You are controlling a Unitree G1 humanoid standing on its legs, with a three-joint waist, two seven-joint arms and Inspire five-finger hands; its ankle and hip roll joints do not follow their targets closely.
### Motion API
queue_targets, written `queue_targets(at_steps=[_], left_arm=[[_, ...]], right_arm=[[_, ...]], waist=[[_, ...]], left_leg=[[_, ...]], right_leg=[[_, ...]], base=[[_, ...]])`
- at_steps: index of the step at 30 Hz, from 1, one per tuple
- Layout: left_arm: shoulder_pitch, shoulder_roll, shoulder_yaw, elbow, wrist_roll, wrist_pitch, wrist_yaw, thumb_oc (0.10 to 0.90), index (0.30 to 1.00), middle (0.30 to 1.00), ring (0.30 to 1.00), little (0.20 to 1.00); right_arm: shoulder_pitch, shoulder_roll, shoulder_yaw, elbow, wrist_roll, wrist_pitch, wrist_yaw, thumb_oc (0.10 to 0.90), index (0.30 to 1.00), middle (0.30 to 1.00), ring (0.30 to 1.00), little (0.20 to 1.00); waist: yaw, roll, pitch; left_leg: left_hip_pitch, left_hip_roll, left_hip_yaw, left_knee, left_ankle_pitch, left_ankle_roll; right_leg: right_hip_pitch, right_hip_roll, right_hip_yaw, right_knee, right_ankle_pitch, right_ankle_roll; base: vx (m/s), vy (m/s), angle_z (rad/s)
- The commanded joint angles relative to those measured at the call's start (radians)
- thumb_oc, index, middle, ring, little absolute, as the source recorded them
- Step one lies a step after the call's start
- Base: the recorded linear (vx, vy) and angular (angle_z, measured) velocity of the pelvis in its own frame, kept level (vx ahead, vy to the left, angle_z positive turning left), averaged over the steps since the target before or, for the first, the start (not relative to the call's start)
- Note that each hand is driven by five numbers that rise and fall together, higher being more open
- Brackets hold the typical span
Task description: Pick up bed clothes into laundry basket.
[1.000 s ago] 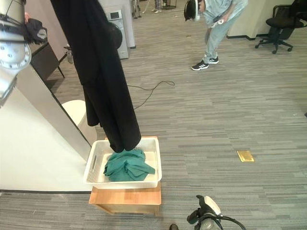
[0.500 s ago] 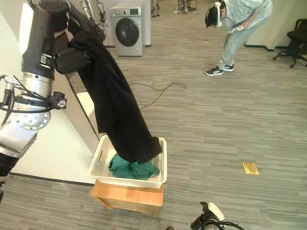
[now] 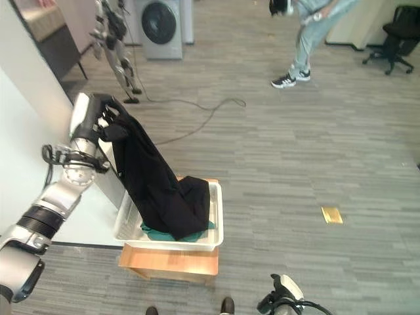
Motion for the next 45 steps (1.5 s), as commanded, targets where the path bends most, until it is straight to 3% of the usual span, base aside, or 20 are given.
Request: queue_targets(at_steps=[1,13,19,26,34,37,38,39,40,45], left_arm=[[-0.207,0.000,0.030,0.004,0.057,-0.063,0.028,0.400,0.300,0.300,0.300,0.300],[-0.121,-0.119,0.020,-0.069,0.034,-0.082,0.014,0.400,0.300,0.300,0.300,0.300],[-0.004,-0.255,0.014,-0.056,-0.088,-0.107,0.003,0.400,0.300,0.300,0.300,0.300],[0.128,-0.347,-0.027,-0.015,-0.069,-0.086,-0.036,0.400,0.300,0.300,0.300,0.300],[0.048,-0.384,-0.039,0.162,-0.029,-0.063,0.035,0.400,0.300,0.300,0.300,0.300],[-0.053,-0.390,-0.034,0.283,-0.022,-0.051,0.093,0.400,0.300,0.300,0.300,0.300],[-0.055,-0.391,-0.034,0.285,-0.022,-0.052,0.094,0.574,0.561,0.561,0.561,0.561],[-0.074,-0.391,-0.036,0.308,-0.024,-0.048,0.098,0.574,0.561,0.561,0.561,0.561],[-0.097,-0.392,-0.033,0.335,-0.028,-0.044,0.112,0.800,0.900,0.900,0.900,0.900],[-0.187,-0.394,-0.018,0.390,-0.017,-0.039,0.159,0.800,0.900,0.900,0.900,0.900]], right_arm=[[-0.062,-0.035,0.025,-0.026,-0.035,-0.006,-0.053,0.800,0.900,0.900,0.900,0.900],[-0.051,-0.029,0.042,-0.058,-0.056,-0.012,-0.074,0.800,0.900,0.900,0.900,0.900],[-0.111,-0.009,0.061,-0.045,-0.044,0.004,-0.090,0.800,0.900,0.900,0.900,0.900],[-0.152,0.006,0.072,-0.033,-0.032,0.011,-0.105,0.800,0.900,0.900,0.900,0.900],[-0.211,0.015,0.107,0.018,-0.014,0.015,-0.128,0.800,0.900,0.900,0.900,0.900],[-0.230,0.023,0.139,0.043,-0.010,0.014,-0.144,0.800,0.900,0.900,0.900,0.900],[-0.231,0.023,0.139,0.044,-0.009,0.014,-0.144,0.800,0.900,0.900,0.900,0.900],[-0.232,0.027,0.146,0.048,-0.009,0.013,-0.146,0.800,0.900,0.900,0.900,0.900],[-0.233,0.032,0.152,0.051,-0.007,0.011,-0.147,0.800,0.900,0.900,0.900,0.900],[-0.213,0.049,0.177,0.047,-0.015,-0.003,-0.160,0.800,0.900,0.900,0.900,0.900]], waist=[[-0.023,-0.014,0.027],[-0.041,-0.025,0.056],[-0.043,-0.028,0.088],[-0.033,-0.029,0.111],[-0.038,-0.030,0.117],[-0.045,-0.033,0.111],[-0.045,-0.032,0.111],[-0.047,-0.033,0.109],[-0.049,-0.035,0.106],[-0.060,-0.036,0.097]], left_leg=[[-0.085,0.018,-0.048,0.000,-0.041,0.009],[-0.121,0.014,-0.029,0.000,-0.042,0.017],[-0.158,0.012,-0.028,0.000,-0.032,0.019],[-0.169,0.020,-0.019,0.000,-0.025,0.017],[-0.194,0.028,-0.025,0.000,-0.013,0.009],[-0.219,0.032,-0.024,0.000,-0.006,0.006],[-0.220,0.032,-0.024,0.000,-0.006,0.006],[-0.223,0.033,-0.024,0.000,-0.005,0.005],[-0.227,0.035,-0.024,0.000,-0.004,0.004],[-0.224,0.036,-0.022,0.000,-0.006,0.002]], right_leg=[[0.079,-0.067,-0.068,0.005,-0.183,0.093],[0.018,-0.077,-0.038,0.005,-0.167,0.098],[-0.030,-0.076,-0.031,0.005,-0.153,0.093],[-0.051,-0.072,-0.022,0.005,-0.152,0.083],[-0.084,-0.066,-0.020,0.005,-0.144,0.079],[-0.112,-0.062,-0.019,0.005,-0.137,0.079],[-0.113,-0.062,-0.019,0.005,-0.137,0.079],[-0.116,-0.061,-0.018,0.005,-0.135,0.080],[-0.120,-0.062,-0.020,0.005,-0.134,0.080],[-0.121,-0.063,-0.020,0.005,-0.135,0.081]], base=[[-0.06,0.032,-0.20],[-0.02,0.018,-0.09],[-0.05,-0.007,-0.01],[-0.02,-0.006,-0.08],[0.00,-0.004,-0.01],[0.00,0.000,0.00],[0.00,0.000,0.00],[0.00,0.000,0.00],[0.00,0.000,0.00],[0.00,0.000,-0.01]])
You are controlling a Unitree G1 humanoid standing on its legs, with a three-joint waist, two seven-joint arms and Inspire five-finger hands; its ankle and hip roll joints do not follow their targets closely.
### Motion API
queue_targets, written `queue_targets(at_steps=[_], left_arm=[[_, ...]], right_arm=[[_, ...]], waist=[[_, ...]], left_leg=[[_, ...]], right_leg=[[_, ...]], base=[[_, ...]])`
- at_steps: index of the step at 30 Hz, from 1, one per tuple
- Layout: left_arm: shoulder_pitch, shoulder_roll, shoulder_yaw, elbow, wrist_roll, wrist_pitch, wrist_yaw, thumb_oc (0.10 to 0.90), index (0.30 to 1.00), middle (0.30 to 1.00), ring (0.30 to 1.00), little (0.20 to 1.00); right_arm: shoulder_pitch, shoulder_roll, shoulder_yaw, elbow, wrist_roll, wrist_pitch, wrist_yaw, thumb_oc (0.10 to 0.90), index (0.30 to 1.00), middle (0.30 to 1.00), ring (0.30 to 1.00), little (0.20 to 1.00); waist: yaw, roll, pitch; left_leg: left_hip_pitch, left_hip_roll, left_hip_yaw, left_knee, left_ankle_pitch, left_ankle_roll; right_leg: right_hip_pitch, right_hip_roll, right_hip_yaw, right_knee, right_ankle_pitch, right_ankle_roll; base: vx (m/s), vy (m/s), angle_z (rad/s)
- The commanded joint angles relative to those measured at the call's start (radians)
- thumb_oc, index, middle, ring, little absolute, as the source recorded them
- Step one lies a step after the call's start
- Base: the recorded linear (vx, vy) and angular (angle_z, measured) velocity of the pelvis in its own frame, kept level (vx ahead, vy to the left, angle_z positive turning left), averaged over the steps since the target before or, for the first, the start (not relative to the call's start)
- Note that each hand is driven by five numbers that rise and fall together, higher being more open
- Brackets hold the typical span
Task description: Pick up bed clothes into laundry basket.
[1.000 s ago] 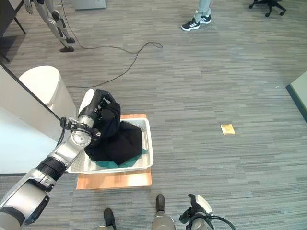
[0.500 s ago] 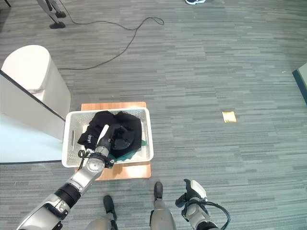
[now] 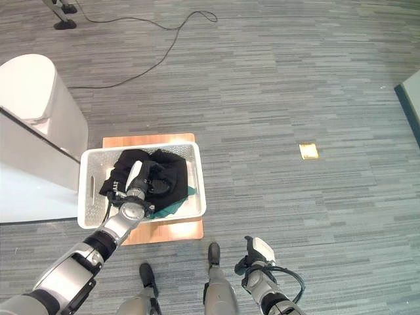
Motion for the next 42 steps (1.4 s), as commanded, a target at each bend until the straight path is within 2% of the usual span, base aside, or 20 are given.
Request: queue_targets(at_steps=[1,5,8,13,17,18,19,20,21,22,24,25,26,29,32,33,36,38,40,42], left_arm=[[-0.191,-0.007,0.015,0.035,0.048,-0.052,0.086,0.800,0.900,0.900,0.900,0.900],[-0.203,0.012,0.017,0.005,0.070,-0.054,0.099,0.800,0.900,0.900,0.900,0.900],[-0.198,0.069,0.014,-0.085,0.169,-0.038,0.119,0.800,0.900,0.900,0.900,0.900],[-0.139,0.146,0.035,-0.249,0.179,-0.052,0.055,0.800,0.900,0.900,0.900,0.900],[-0.069,0.260,0.086,-0.463,0.176,-0.084,-0.007,0.800,0.900,0.900,0.900,0.900],[-0.040,0.300,0.096,-0.527,0.146,-0.105,-0.052,0.800,0.900,0.900,0.900,0.900],[-0.008,0.401,0.085,-0.601,0.088,-0.137,-0.180,0.800,0.900,0.900,0.900,0.900],[-0.018,0.436,0.063,-0.600,0.095,-0.138,-0.213,0.800,0.900,0.900,0.900,0.900],[-0.067,0.497,0.007,-0.572,0.173,-0.129,-0.249,0.800,0.900,0.900,0.900,0.900],[-0.072,0.496,0.003,-0.568,0.174,-0.130,-0.248,0.800,0.900,0.900,0.900,0.900],[-0.172,0.559,-0.091,-0.541,0.318,-0.134,-0.268,0.800,0.900,0.900,0.900,0.900],[-0.273,0.630,-0.198,-0.558,0.430,-0.157,-0.293,0.800,0.900,0.900,0.900,0.900],[-0.343,0.670,-0.263,-0.580,0.459,-0.179,-0.308,0.800,0.900,0.900,0.900,0.900],[-0.437,0.753,-0.349,-0.652,0.467,-0.223,-0.322,0.800,0.900,0.900,0.900,0.900],[-0.457,0.776,-0.371,-0.681,0.460,-0.234,-0.332,0.800,0.900,0.900,0.900,0.900],[-0.483,0.806,-0.403,-0.721,0.455,-0.256,-0.341,0.800,0.900,0.900,0.900,0.900],[-0.533,0.824,-0.447,-0.735,0.452,-0.267,-0.347,0.800,0.900,0.900,0.900,0.900],[-0.607,0.874,-0.541,-0.799,0.410,-0.302,-0.408,0.800,0.900,0.900,0.900,0.900],[-0.645,0.905,-0.572,-0.841,0.374,-0.313,-0.438,0.800,0.900,0.900,0.900,0.900],[-0.697,0.972,-0.633,-0.909,0.332,-0.341,-0.463,0.800,0.900,0.900,0.900,0.900]], right_arm=[[-0.006,-0.011,0.028,0.032,0.002,-0.013,-0.060,0.800,0.900,0.900,0.900,0.900],[0.007,-0.013,0.026,0.021,-0.001,-0.022,-0.065,0.800,0.900,0.900,0.900,0.900],[0.028,-0.021,0.010,0.004,0.000,-0.036,-0.060,0.800,0.900,0.900,0.900,0.900],[0.032,-0.023,-0.006,0.000,-0.008,-0.025,-0.032,0.800,0.900,0.900,0.900,0.900],[0.047,-0.032,-0.036,-0.057,-0.018,-0.022,-0.021,0.800,0.900,0.900,0.900,0.900],[0.053,-0.040,-0.045,-0.082,-0.028,-0.020,-0.015,0.800,0.900,0.900,0.900,0.900],[0.062,-0.048,-0.050,-0.109,-0.053,-0.014,0.008,0.800,0.900,0.900,0.900,0.900],[0.061,-0.051,-0.049,-0.115,-0.058,-0.013,0.014,0.800,0.900,0.900,0.900,0.900],[0.059,-0.061,-0.043,-0.124,-0.069,-0.015,0.024,0.800,0.900,0.900,0.900,0.900],[0.058,-0.060,-0.045,-0.124,-0.069,-0.015,0.024,0.800,0.900,0.900,0.900,0.900],[0.056,-0.075,-0.040,-0.136,-0.076,-0.026,0.027,0.800,0.900,0.900,0.900,0.900],[0.065,-0.097,-0.031,-0.152,-0.082,-0.040,0.030,0.800,0.900,0.900,0.900,0.900],[0.072,-0.110,-0.032,-0.162,-0.083,-0.048,0.032,0.800,0.900,0.900,0.900,0.900],[0.094,-0.120,-0.037,-0.176,-0.094,-0.057,0.036,0.800,0.900,0.900,0.900,0.900],[0.101,-0.121,-0.037,-0.181,-0.097,-0.060,0.038,0.800,0.900,0.900,0.900,0.900],[0.108,-0.130,-0.040,-0.180,-0.103,-0.064,0.041,0.800,0.900,0.900,0.900,0.900],[0.106,-0.138,-0.039,-0.175,-0.108,-0.065,0.041,0.800,0.900,0.900,0.900,0.900],[0.101,-0.158,-0.039,-0.186,-0.116,-0.064,0.042,0.800,0.900,0.900,0.900,0.900],[0.103,-0.156,-0.043,-0.196,-0.121,-0.062,0.046,0.800,0.900,0.900,0.900,0.900],[0.107,-0.164,-0.043,-0.206,-0.135,-0.064,0.051,0.800,0.900,0.900,0.900,0.900]], waist=[[0.010,-0.003,-0.046],[0.010,-0.004,-0.049],[0.016,-0.009,-0.066],[0.040,-0.006,-0.089],[0.066,0.002,-0.100],[0.074,0.008,-0.104],[0.081,0.019,-0.114],[0.082,0.021,-0.116],[0.079,0.029,-0.121],[0.081,0.028,-0.119],[0.075,0.033,-0.122],[0.065,0.043,-0.125],[0.059,0.051,-0.127],[0.052,0.064,-0.131],[0.052,0.065,-0.133],[0.048,0.074,-0.140],[0.044,0.084,-0.143],[0.041,0.097,-0.148],[0.042,0.095,-0.149],[0.046,0.101,-0.156]], left_leg=[[-0.087,0.040,-0.090,0.000,-0.015,-0.008],[-0.078,0.039,-0.088,0.000,-0.018,-0.008],[-0.037,0.034,-0.087,0.000,-0.031,-0.004],[0.003,0.028,-0.092,0.000,-0.044,0.000],[0.029,0.023,-0.104,0.000,-0.050,0.001],[0.036,0.022,-0.106,0.000,-0.051,0.001],[0.049,0.024,-0.110,0.000,-0.053,-0.001],[0.052,0.024,-0.111,0.000,-0.053,-0.002],[0.059,0.025,-0.113,0.000,-0.055,-0.004],[0.059,0.025,-0.113,0.000,-0.055,-0.004],[0.063,0.025,-0.118,0.000,-0.056,-0.006],[0.064,0.025,-0.118,0.000,-0.057,-0.007],[0.066,0.024,-0.117,0.000,-0.059,-0.007],[0.077,0.020,-0.113,0.000,-0.063,-0.007],[0.080,0.020,-0.112,0.000,-0.064,-0.007],[0.086,0.018,-0.111,0.000,-0.065,-0.008],[0.093,0.017,-0.113,0.000,-0.066,-0.008],[0.095,0.015,-0.112,0.000,-0.066,-0.009],[0.096,0.015,-0.110,0.000,-0.067,-0.010],[0.099,0.014,-0.108,0.000,-0.067,-0.012]], right_leg=[[0.064,-0.067,-0.083,0.004,-0.174,0.085],[0.075,-0.067,-0.083,0.004,-0.176,0.087],[0.126,-0.070,-0.086,0.004,-0.188,0.089],[0.182,-0.075,-0.098,0.004,-0.200,0.092],[0.220,-0.075,-0.110,0.004,-0.209,0.091],[0.230,-0.074,-0.112,0.004,-0.212,0.089],[0.249,-0.070,-0.119,0.004,-0.219,0.088],[0.254,-0.068,-0.121,0.004,-0.221,0.087],[0.263,-0.066,-0.124,0.004,-0.225,0.086],[0.264,-0.066,-0.125,0.004,-0.225,0.086],[0.269,-0.064,-0.130,0.004,-0.227,0.086],[0.272,-0.065,-0.130,0.004,-0.227,0.090],[0.273,-0.066,-0.130,0.004,-0.227,0.093],[0.279,-0.067,-0.125,0.004,-0.227,0.096],[0.281,-0.067,-0.124,0.004,-0.227,0.097],[0.286,-0.067,-0.124,0.004,-0.228,0.096],[0.292,-0.067,-0.124,0.004,-0.229,0.097],[0.294,-0.067,-0.126,0.004,-0.229,0.100],[0.294,-0.067,-0.126,0.004,-0.228,0.100],[0.296,-0.067,-0.127,0.004,-0.229,0.102]], base=[[0.00,0.000,0.00],[0.01,0.002,0.00],[0.07,0.002,0.02],[0.06,-0.007,0.06],[0.03,-0.015,0.16],[0.05,-0.011,0.13],[0.04,-0.019,0.09],[0.05,-0.023,0.13],[0.03,-0.015,0.37],[0.03,-0.021,0.42],[0.01,-0.021,0.21],[0.00,0.000,0.00],[0.00,0.000,-0.18],[0.01,0.014,-0.17],[0.02,0.014,-0.05],[0.00,0.000,0.00],[0.01,0.006,0.00],[0.00,0.000,0.00],[0.01,0.002,-0.02],[0.02,0.003,-0.01]])
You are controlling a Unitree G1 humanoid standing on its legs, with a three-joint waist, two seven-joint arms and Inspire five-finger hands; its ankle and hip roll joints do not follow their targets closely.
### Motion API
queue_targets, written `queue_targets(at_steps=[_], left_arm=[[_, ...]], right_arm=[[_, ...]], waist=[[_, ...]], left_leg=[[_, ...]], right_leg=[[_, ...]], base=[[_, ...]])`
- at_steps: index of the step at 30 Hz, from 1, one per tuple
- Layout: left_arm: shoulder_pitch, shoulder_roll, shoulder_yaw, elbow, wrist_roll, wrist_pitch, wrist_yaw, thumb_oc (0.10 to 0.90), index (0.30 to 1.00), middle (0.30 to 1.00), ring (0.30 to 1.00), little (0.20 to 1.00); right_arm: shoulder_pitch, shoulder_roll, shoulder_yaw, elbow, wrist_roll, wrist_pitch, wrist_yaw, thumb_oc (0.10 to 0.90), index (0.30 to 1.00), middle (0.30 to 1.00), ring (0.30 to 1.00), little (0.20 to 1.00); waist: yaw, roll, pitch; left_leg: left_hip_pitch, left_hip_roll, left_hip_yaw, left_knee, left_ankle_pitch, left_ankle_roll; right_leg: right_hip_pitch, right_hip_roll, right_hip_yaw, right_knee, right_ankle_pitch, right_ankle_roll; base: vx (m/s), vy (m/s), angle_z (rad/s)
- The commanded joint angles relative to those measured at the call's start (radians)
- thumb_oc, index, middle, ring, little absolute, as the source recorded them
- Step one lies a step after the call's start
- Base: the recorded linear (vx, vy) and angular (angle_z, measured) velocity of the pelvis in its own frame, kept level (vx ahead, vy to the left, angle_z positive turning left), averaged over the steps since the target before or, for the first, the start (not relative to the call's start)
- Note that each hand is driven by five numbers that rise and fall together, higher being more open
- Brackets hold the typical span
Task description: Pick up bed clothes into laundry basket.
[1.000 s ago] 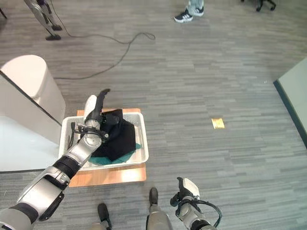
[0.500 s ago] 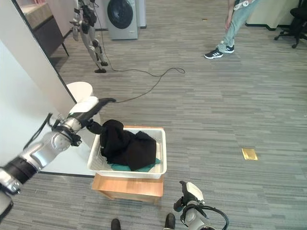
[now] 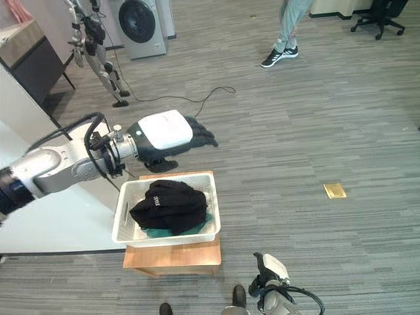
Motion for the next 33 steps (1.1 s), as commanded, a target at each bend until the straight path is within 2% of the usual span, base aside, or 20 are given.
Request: queue_targets(at_steps=[1,3,6,8,12,13,14,15,17,18,19,21,23,24,25,26,27,28,30,33], left_arm=[[-0.176,0.098,0.006,0.032,-0.078,-0.021,0.013,0.800,0.900,0.900,0.900,0.900],[-0.170,0.111,-0.014,0.039,-0.030,-0.017,0.014,0.800,0.900,0.900,0.900,0.900],[-0.127,0.109,-0.004,0.135,0.097,0.033,0.051,0.800,0.900,0.900,0.900,0.900],[-0.074,0.117,0.044,0.196,0.157,0.065,0.085,0.800,0.900,0.900,0.900,0.900],[0.037,0.171,0.185,0.203,0.117,0.077,0.118,0.800,0.900,0.900,0.900,0.900],[0.133,0.208,0.297,0.195,0.078,0.073,0.168,0.800,0.900,0.900,0.900,0.900],[0.290,0.228,0.465,0.161,0.059,0.073,0.218,0.800,0.900,0.900,0.900,0.900],[0.318,0.227,0.493,0.154,0.061,0.073,0.217,0.800,0.900,0.900,0.900,0.900],[0.499,0.232,0.674,0.121,0.000,0.051,0.276,0.800,0.900,0.900,0.900,0.900],[0.530,0.231,0.706,0.112,0.002,0.051,0.275,0.800,0.900,0.900,0.900,0.900],[0.735,0.203,0.892,0.083,-0.068,0.028,0.310,0.800,0.900,0.900,0.900,0.900],[0.914,0.177,1.069,0.051,-0.138,0.013,0.357,0.800,0.900,0.900,0.900,0.900],[1.135,0.112,1.285,-0.014,-0.199,0.001,0.378,0.800,0.900,0.900,0.900,0.900],[1.261,0.020,1.418,-0.044,-0.262,-0.024,0.395,0.800,0.900,0.900,0.900,0.900],[1.274,0.016,1.431,-0.052,-0.264,-0.024,0.392,0.800,0.900,0.900,0.900,0.900],[1.381,-0.105,1.560,-0.106,-0.341,-0.051,0.399,0.800,0.900,0.900,0.900,0.900],[1.384,-0.106,1.563,-0.108,-0.341,-0.051,0.398,0.800,0.900,0.900,0.900,0.900],[1.433,-0.204,1.629,-0.153,-0.365,-0.074,0.417,0.800,0.900,0.900,0.900,0.900],[1.436,-0.313,1.640,-0.183,-0.424,-0.089,0.417,0.800,0.900,0.900,0.900,0.900],[1.466,-0.486,1.678,-0.238,-0.416,-0.095,0.431,0.800,0.900,0.900,0.900,0.900]], right_arm=[[-0.062,-0.033,-0.018,-0.073,-0.046,-0.034,-0.015,0.800,0.900,0.900,0.900,0.900],[-0.068,-0.035,-0.017,-0.073,-0.051,-0.032,-0.012,0.800,0.900,0.900,0.900,0.900],[-0.064,-0.038,-0.025,-0.091,-0.053,-0.035,-0.012,0.800,0.900,0.900,0.900,0.900],[-0.049,-0.053,-0.044,-0.138,-0.051,-0.037,-0.015,0.800,0.900,0.900,0.900,0.900],[-0.034,-0.079,-0.095,-0.220,-0.044,-0.047,-0.025,0.800,0.900,0.900,0.900,0.900],[-0.026,-0.100,-0.149,-0.281,-0.032,-0.062,-0.039,0.800,0.900,0.900,0.900,0.900],[-0.036,-0.159,-0.203,-0.329,-0.017,-0.073,-0.052,0.800,0.900,0.900,0.900,0.900],[-0.037,-0.167,-0.199,-0.331,-0.017,-0.072,-0.051,0.800,0.900,0.900,0.900,0.900],[-0.062,-0.223,-0.255,-0.356,-0.013,-0.084,-0.072,0.800,0.900,0.900,0.900,0.900],[-0.065,-0.230,-0.250,-0.358,-0.014,-0.084,-0.072,0.800,0.900,0.900,0.900,0.900],[-0.096,-0.318,-0.284,-0.364,-0.001,-0.092,-0.075,0.800,0.900,0.900,0.900,0.900],[-0.120,-0.405,-0.317,-0.386,0.015,-0.101,-0.071,0.800,0.900,0.900,0.900,0.900],[-0.126,-0.478,-0.340,-0.441,0.028,-0.111,-0.052,0.800,0.900,0.900,0.900,0.900],[-0.107,-0.516,-0.380,-0.516,0.032,-0.127,-0.041,0.800,0.900,0.900,0.900,0.900],[-0.107,-0.518,-0.379,-0.520,0.032,-0.126,-0.040,0.800,0.900,0.900,0.900,0.900],[-0.062,-0.549,-0.442,-0.634,0.035,-0.141,-0.028,0.800,0.900,0.900,0.900,0.900],[-0.062,-0.549,-0.441,-0.635,0.035,-0.140,-0.028,0.800,0.900,0.900,0.900,0.900],[-0.022,-0.546,-0.494,-0.731,0.022,-0.154,-0.032,0.800,0.900,0.900,0.900,0.900],[-0.055,-0.519,-0.537,-0.888,0.020,-0.128,-0.043,0.800,0.900,0.900,0.900,0.900],[0.089,-0.318,-0.551,-1.067,-0.120,-0.136,-0.036,0.800,0.900,0.900,0.900,0.900]], waist=[[0.009,-0.043,-0.010],[0.011,-0.041,-0.010],[0.010,-0.044,-0.002],[0.011,-0.048,0.001],[0.023,-0.063,0.004],[0.044,-0.080,0.006],[0.065,-0.080,0.001],[0.061,-0.073,0.001],[0.101,-0.078,-0.006],[0.095,-0.071,-0.005],[0.122,-0.068,-0.014],[0.157,-0.068,-0.021],[0.174,-0.059,-0.023],[0.190,-0.059,-0.022],[0.186,-0.056,-0.022],[0.201,-0.052,-0.012],[0.200,-0.052,-0.012],[0.212,-0.054,0.002],[0.227,-0.085,0.029],[0.185,-0.116,0.055]], left_leg=[[-0.038,0.019,-0.056,0.002,-0.066,-0.009],[-0.037,0.021,-0.055,0.002,-0.065,-0.010],[-0.038,0.022,-0.054,0.002,-0.064,-0.010],[-0.043,0.022,-0.056,0.002,-0.063,-0.009],[-0.049,0.024,-0.061,0.002,-0.057,-0.011],[-0.043,0.026,-0.068,0.002,-0.058,-0.015],[-0.044,0.032,-0.080,0.002,-0.049,-0.019],[-0.048,0.032,-0.080,0.002,-0.043,-0.018],[-0.047,0.039,-0.102,0.002,-0.036,-0.025],[-0.051,0.039,-0.102,0.002,-0.030,-0.023],[-0.056,0.046,-0.119,0.002,-0.017,-0.031],[-0.057,0.056,-0.136,0.002,-0.006,-0.041],[-0.062,0.067,-0.146,0.002,0.020,-0.047],[-0.058,0.076,-0.152,0.002,0.031,-0.055],[-0.062,0.077,-0.153,0.002,0.037,-0.054],[-0.067,0.085,-0.161,0.007,0.057,-0.054],[-0.067,0.085,-0.161,0.007,0.057,-0.054],[-0.074,0.082,-0.172,0.028,0.066,-0.053],[-0.101,0.071,-0.173,0.165,-0.007,-0.052],[-0.095,0.048,-0.090,0.418,-0.122,-0.006]], right_leg=[[0.122,-0.046,-0.076,0.012,-0.198,0.082],[0.122,-0.046,-0.076,0.012,-0.199,0.083],[0.120,-0.045,-0.075,0.012,-0.199,0.082],[0.120,-0.045,-0.078,0.012,-0.199,0.081],[0.124,-0.044,-0.086,0.012,-0.200,0.077],[0.138,-0.041,-0.092,0.012,-0.210,0.072],[0.150,-0.036,-0.104,0.013,-0.218,0.063],[0.147,-0.035,-0.104,0.012,-0.212,0.063],[0.165,-0.025,-0.126,0.014,-0.229,0.051],[0.162,-0.025,-0.127,0.013,-0.223,0.050],[0.177,-0.013,-0.147,0.012,-0.235,0.037],[0.195,0.002,-0.167,0.012,-0.255,0.024],[0.204,0.019,-0.179,0.012,-0.264,0.011],[0.217,0.034,-0.185,0.012,-0.285,0.001],[0.214,0.034,-0.186,0.012,-0.278,0.001],[0.216,0.044,-0.182,0.012,-0.289,-0.008],[0.216,0.045,-0.182,0.012,-0.289,-0.008],[0.218,0.049,-0.172,0.012,-0.295,-0.015],[0.214,0.025,-0.180,0.012,-0.284,-0.033],[0.175,-0.008,-0.200,0.018,-0.258,-0.063]], base=[[0.00,0.000,0.00],[0.00,0.000,0.00],[0.00,0.000,0.00],[-0.02,-0.008,-0.01],[-0.02,-0.038,-0.02],[-0.03,-0.118,0.03],[-0.04,-0.099,-0.02],[-0.04,-0.087,0.01],[-0.04,-0.072,0.06],[-0.07,-0.096,0.18],[-0.08,-0.096,0.28],[-0.07,-0.126,0.30],[-0.08,-0.122,0.34],[-0.10,-0.106,0.36],[-0.13,-0.110,0.16],[-0.09,-0.035,0.14],[-0.16,-0.084,0.02],[-0.15,-0.088,0.13],[-0.27,-0.112,0.12],[-0.31,-0.150,0.09]])
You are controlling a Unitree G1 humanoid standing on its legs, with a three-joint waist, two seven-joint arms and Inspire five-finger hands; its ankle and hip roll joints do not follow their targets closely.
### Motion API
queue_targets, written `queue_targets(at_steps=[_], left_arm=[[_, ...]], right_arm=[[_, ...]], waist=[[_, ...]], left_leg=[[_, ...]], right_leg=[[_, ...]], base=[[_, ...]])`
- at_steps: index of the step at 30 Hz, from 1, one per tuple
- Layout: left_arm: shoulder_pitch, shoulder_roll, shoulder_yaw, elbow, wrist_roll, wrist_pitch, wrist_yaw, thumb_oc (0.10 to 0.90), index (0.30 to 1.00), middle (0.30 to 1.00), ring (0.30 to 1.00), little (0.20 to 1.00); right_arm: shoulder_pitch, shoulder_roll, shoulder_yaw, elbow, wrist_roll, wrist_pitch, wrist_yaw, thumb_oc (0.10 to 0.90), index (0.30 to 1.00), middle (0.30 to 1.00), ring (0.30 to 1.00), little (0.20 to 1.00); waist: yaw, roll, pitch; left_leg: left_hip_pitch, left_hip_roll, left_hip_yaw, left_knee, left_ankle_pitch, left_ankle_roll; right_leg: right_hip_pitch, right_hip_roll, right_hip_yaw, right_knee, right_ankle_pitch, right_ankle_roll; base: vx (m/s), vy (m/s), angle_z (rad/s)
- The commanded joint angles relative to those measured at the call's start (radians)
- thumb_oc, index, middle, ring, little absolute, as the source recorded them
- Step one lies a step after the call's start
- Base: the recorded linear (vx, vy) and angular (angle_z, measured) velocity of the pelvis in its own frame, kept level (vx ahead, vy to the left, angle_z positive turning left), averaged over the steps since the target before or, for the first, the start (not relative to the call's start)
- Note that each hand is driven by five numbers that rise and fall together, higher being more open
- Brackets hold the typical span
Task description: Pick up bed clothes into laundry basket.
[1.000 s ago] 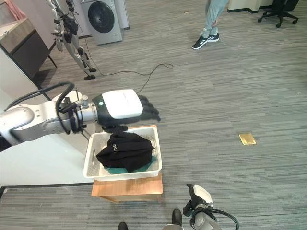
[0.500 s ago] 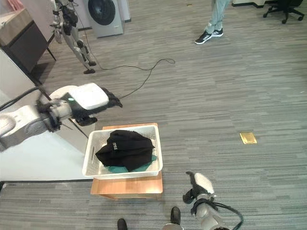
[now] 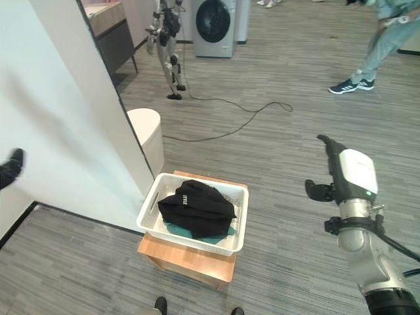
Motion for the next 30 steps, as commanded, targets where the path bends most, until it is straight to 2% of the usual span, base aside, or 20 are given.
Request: queue_targets(at_steps=[1,2,3,6,7,8,9,11,14,16,17,18,19,21,22,23,26,27,28,30], left_arm=[[0.021,0.011,0.030,-0.094,-0.024,-0.090,0.016,0.800,0.900,0.900,0.900,0.900],[0.014,-0.029,-0.017,-0.106,-0.034,-0.096,-0.005,0.800,0.900,0.900,0.900,0.900],[-0.002,-0.030,-0.052,-0.103,-0.021,-0.092,-0.009,0.800,0.900,0.900,0.900,0.900],[-0.023,-0.017,-0.090,-0.086,-0.026,-0.091,-0.011,0.800,0.900,0.900,0.900,0.900],[-0.039,-0.024,-0.120,-0.081,-0.030,-0.089,-0.014,0.800,0.900,0.900,0.900,0.900],[-0.040,-0.024,-0.121,-0.080,-0.030,-0.090,-0.013,0.800,0.900,0.900,0.900,0.900],[-0.077,-0.032,-0.198,-0.064,-0.021,-0.083,-0.017,0.800,0.900,0.900,0.900,0.900],[-0.092,-0.039,-0.228,-0.057,-0.019,-0.082,-0.016,0.800,0.900,0.900,0.900,0.900],[-0.130,-0.042,-0.288,-0.044,-0.012,-0.072,-0.005,0.800,0.900,0.900,0.900,0.900],[-0.155,-0.048,-0.326,-0.032,-0.032,-0.077,-0.004,0.800,0.900,0.900,0.900,0.900],[-0.170,-0.055,-0.346,-0.023,-0.057,-0.081,-0.006,0.800,0.900,0.900,0.900,0.900],[-0.190,-0.060,-0.363,-0.013,-0.091,-0.092,-0.015,0.800,0.900,0.900,0.900,0.900],[-0.205,-0.065,-0.379,-0.010,-0.131,-0.103,-0.027,0.800,0.900,0.900,0.900,0.900],[-0.220,-0.084,-0.399,-0.004,-0.214,-0.112,-0.056,0.800,0.900,0.900,0.900,0.900],[-0.221,-0.083,-0.398,-0.003,-0.217,-0.112,-0.059,0.800,0.900,0.900,0.900,0.900],[-0.249,-0.105,-0.441,0.018,-0.290,-0.109,-0.078,0.800,0.900,0.900,0.900,0.900],[-0.285,-0.102,-0.492,0.036,-0.327,-0.090,-0.096,0.800,0.900,0.900,0.900,0.900],[-0.285,-0.102,-0.493,0.037,-0.328,-0.090,-0.096,0.800,0.900,0.900,0.900,0.900],[-0.281,-0.106,-0.499,0.033,-0.377,-0.089,-0.118,0.800,0.900,0.900,0.900,0.900],[-0.272,-0.108,-0.491,0.033,-0.402,-0.088,-0.136,0.800,0.900,0.900,0.900,0.900]], right_arm=[[0.037,0.091,-0.032,-0.185,-0.149,-0.061,-0.028,0.800,0.900,0.900,0.900,0.900],[0.046,0.104,0.000,-0.155,-0.193,-0.072,-0.025,0.800,0.900,0.900,0.900,0.900],[0.025,0.116,0.027,-0.118,-0.201,-0.068,-0.025,0.800,0.900,0.900,0.900,0.900],[-0.003,0.154,0.024,-0.125,-0.188,-0.074,-0.043,0.800,0.900,0.900,0.900,0.900],[0.009,0.168,0.018,-0.143,-0.179,-0.080,-0.048,0.800,0.900,0.900,0.900,0.900],[0.011,0.167,0.016,-0.144,-0.179,-0.080,-0.047,0.800,0.900,0.900,0.900,0.900],[0.017,0.191,0.001,-0.173,-0.165,-0.099,-0.069,0.800,0.900,0.900,0.900,0.900],[0.022,0.200,-0.008,-0.194,-0.165,-0.106,-0.071,0.800,0.900,0.900,0.900,0.900],[0.010,0.226,-0.001,-0.234,-0.153,-0.129,-0.079,0.800,0.900,0.900,0.900,0.900],[-0.022,0.242,0.031,-0.252,-0.126,-0.146,-0.074,0.800,0.900,0.900,0.900,0.900],[-0.044,0.248,0.050,-0.258,-0.107,-0.152,-0.069,0.800,0.900,0.900,0.900,0.900],[-0.072,0.252,0.068,-0.261,-0.074,-0.167,-0.060,0.800,0.900,0.900,0.900,0.900],[-0.094,0.257,0.084,-0.260,-0.031,-0.179,-0.050,0.800,0.900,0.900,0.900,0.900],[-0.119,0.286,0.106,-0.260,0.061,-0.202,-0.026,0.800,0.900,0.900,0.900,0.900],[-0.121,0.286,0.106,-0.259,0.063,-0.203,-0.025,0.800,0.900,0.900,0.900,0.900],[-0.146,0.314,0.124,-0.255,0.129,-0.206,-0.014,0.800,0.900,0.900,0.900,0.900],[-0.155,0.339,0.121,-0.277,0.194,-0.223,-0.007,0.800,0.900,0.900,0.900,0.900],[-0.155,0.339,0.120,-0.276,0.194,-0.222,-0.007,0.800,0.900,0.900,0.900,0.900],[-0.170,0.361,0.120,-0.315,0.225,-0.235,0.001,0.800,0.900,0.900,0.900,0.900],[-0.189,0.369,0.130,-0.327,0.239,-0.238,0.011,0.800,0.900,0.900,0.900,0.900]], waist=[[-0.039,-0.087,0.008],[-0.050,-0.092,-0.009],[-0.055,-0.098,-0.021],[-0.109,-0.105,-0.055],[-0.135,-0.105,-0.067],[-0.136,-0.106,-0.066],[-0.184,-0.096,-0.095],[-0.195,-0.095,-0.098],[-0.229,-0.089,-0.080],[-0.251,-0.090,-0.058],[-0.263,-0.092,-0.048],[-0.269,-0.103,-0.041],[-0.267,-0.105,-0.040],[-0.251,-0.106,-0.043],[-0.250,-0.108,-0.044],[-0.243,-0.111,-0.046],[-0.236,-0.127,-0.061],[-0.236,-0.126,-0.064],[-0.214,-0.136,-0.075],[-0.204,-0.147,-0.079]], left_leg=[[-0.069,0.007,0.055,0.408,-0.159,0.028],[-0.060,0.020,0.094,0.496,-0.196,0.034],[-0.040,0.022,0.125,0.533,-0.202,0.033],[0.052,0.087,0.217,0.607,-0.238,-0.007],[0.099,0.095,0.245,0.543,-0.252,-0.009],[0.103,0.094,0.243,0.539,-0.251,-0.009],[0.205,0.033,0.307,0.287,-0.385,0.020],[0.225,0.003,0.300,0.192,-0.397,0.043],[0.257,-0.041,0.271,0.035,-0.361,0.086],[0.277,-0.056,0.248,-0.041,-0.333,0.102],[0.275,-0.057,0.230,-0.061,-0.319,0.108],[0.254,-0.068,0.234,-0.086,-0.280,0.113],[0.239,-0.067,0.211,-0.107,-0.257,0.115],[0.200,-0.063,0.173,-0.118,-0.230,0.117],[0.197,-0.064,0.173,-0.120,-0.223,0.116],[0.157,-0.061,0.105,-0.122,-0.206,0.116],[0.081,-0.066,-0.004,-0.122,-0.161,0.106],[0.083,-0.067,-0.005,-0.122,-0.170,0.106],[0.038,-0.069,-0.055,-0.122,-0.143,0.096],[0.017,-0.073,-0.080,-0.122,-0.133,0.091]], right_leg=[[0.056,-0.046,-0.086,0.008,-0.205,-0.030],[0.052,-0.033,-0.123,0.011,-0.217,-0.049],[0.046,-0.029,-0.145,0.011,-0.220,-0.062],[0.042,0.014,-0.233,0.010,-0.264,-0.112],[0.038,0.025,-0.274,0.013,-0.264,-0.120],[0.040,0.024,-0.277,0.012,-0.264,-0.120],[-0.018,0.010,-0.353,0.059,-0.241,-0.111],[-0.043,-0.015,-0.372,0.088,-0.227,-0.094],[-0.150,-0.071,-0.382,0.240,-0.170,-0.035],[-0.228,-0.111,-0.309,0.354,-0.123,0.053],[-0.263,-0.107,-0.231,0.400,-0.105,0.103],[-0.294,-0.110,-0.170,0.423,-0.088,0.120],[-0.303,-0.086,-0.069,0.435,-0.112,0.134],[-0.268,-0.071,0.061,0.438,-0.148,0.119],[-0.271,-0.072,0.060,0.434,-0.141,0.117],[-0.237,-0.062,0.208,0.456,-0.166,0.116],[-0.155,-0.034,0.414,0.410,-0.190,0.111],[-0.152,-0.035,0.413,0.409,-0.197,0.112],[-0.096,-0.029,0.493,0.334,-0.249,0.093],[-0.062,-0.031,0.497,0.273,-0.269,0.084]], base=[[-0.27,-0.267,0.54],[-0.24,-0.245,1.17],[-0.15,-0.235,1.82],[-0.12,-0.154,0.74],[-0.13,-0.037,1.27],[-0.29,0.132,2.26],[-0.21,0.179,1.97],[-0.18,0.221,1.24],[-0.18,0.227,1.19],[-0.22,0.170,0.32],[-0.32,0.110,0.29],[-0.36,0.048,0.53],[-0.35,-0.005,0.51],[-0.22,-0.042,0.24],[-0.21,-0.094,0.10],[-0.17,-0.117,0.45],[-0.16,-0.169,1.14],[-0.12,-0.172,1.49],[-0.06,-0.109,1.48],[-0.13,-0.204,1.09]])
